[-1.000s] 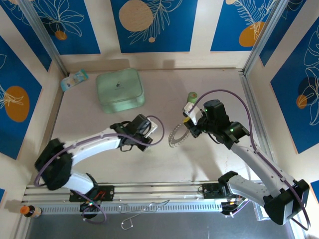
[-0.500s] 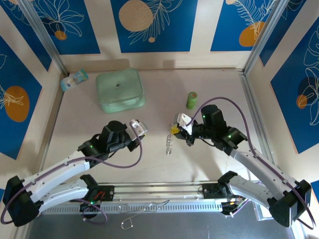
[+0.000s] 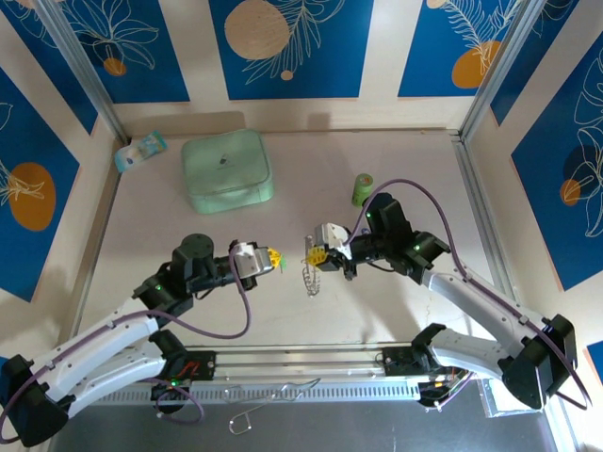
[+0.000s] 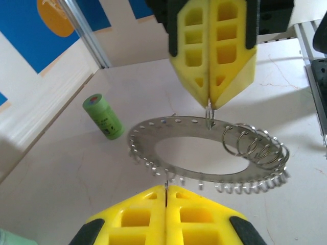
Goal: Put the keys on the keyring
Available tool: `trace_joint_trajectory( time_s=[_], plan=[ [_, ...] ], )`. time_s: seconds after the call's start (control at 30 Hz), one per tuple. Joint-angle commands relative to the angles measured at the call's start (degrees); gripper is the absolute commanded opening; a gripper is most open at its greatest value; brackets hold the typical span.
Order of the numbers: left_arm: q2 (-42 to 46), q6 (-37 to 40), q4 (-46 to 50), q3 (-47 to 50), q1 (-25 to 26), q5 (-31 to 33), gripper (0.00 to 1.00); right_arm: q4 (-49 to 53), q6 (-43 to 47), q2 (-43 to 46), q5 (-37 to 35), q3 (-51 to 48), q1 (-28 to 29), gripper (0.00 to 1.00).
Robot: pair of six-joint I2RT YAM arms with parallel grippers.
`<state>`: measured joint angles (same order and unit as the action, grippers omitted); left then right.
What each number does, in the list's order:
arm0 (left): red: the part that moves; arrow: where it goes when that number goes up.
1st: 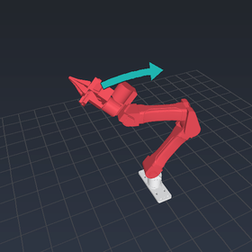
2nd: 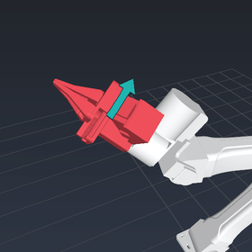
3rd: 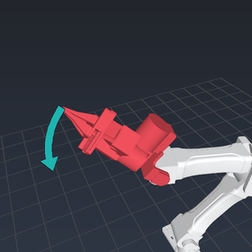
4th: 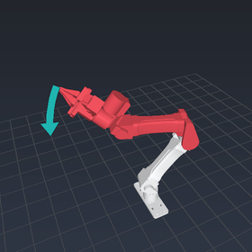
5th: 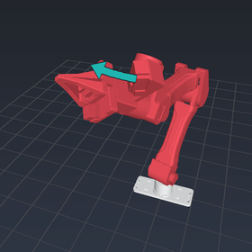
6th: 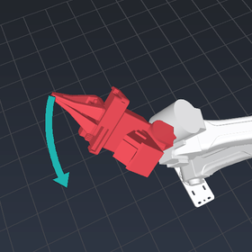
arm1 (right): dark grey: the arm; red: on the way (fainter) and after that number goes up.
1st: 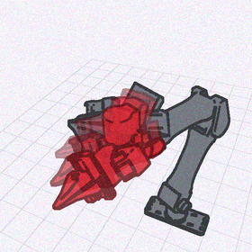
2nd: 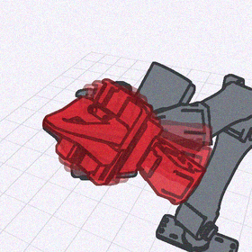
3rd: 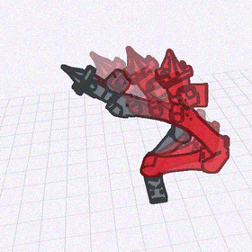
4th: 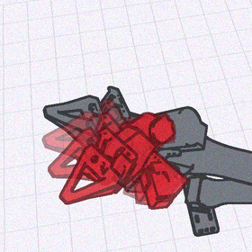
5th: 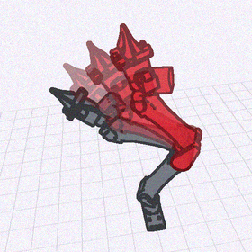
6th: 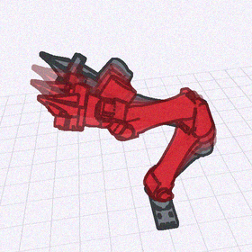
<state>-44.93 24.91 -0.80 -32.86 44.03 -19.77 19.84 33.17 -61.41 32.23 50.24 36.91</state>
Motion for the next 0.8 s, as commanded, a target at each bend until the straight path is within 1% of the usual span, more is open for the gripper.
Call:
trace_joint_trajectory(
  time_s=[0.0,0.07,0.17,0.2,0.37,0.53,0.77],
  plan=[
    [-1.3,3.5,-2.2,0.1,-1.2,-6.2,0.0,2.1,3.3,-1.4,4.1,3.9,0.8,0.0],
    [-2.4,2.9,-3.1,-0.1,-2.6,-10.4,0.0,2.6,3.6,-2.6,4.9,4.8,1.0,0.0],
    [-4.2,-0.5,-7.3,0.9,-5.9,-17.9,0.0,2.7,3.6,-4.2,6.5,5.7,1.2,0.0],
    [-4.7,-1.6,-8.9,1.4,-6.7,-19.2,0.0,3.0,3.5,-4.6,7.0,6.0,1.2,0.0],
    [-5.5,-2.7,-12.4,2.4,-7.9,-22.9,0.0,4.4,3.5,-6.0,9.3,6.6,1.3,0.0],
    [-5.9,-3.8,-16.4,3.5,-7.9,-25.6,0.0,2.3,2.5,-7.6,11.6,6.8,1.3,0.0],
    [-6.5,-5.5,-19.2,4.5,-7.9,-28.6,0.0,0.7,2.1,-7.8,12.2,6.3,1.0,0.0]
  ],
)
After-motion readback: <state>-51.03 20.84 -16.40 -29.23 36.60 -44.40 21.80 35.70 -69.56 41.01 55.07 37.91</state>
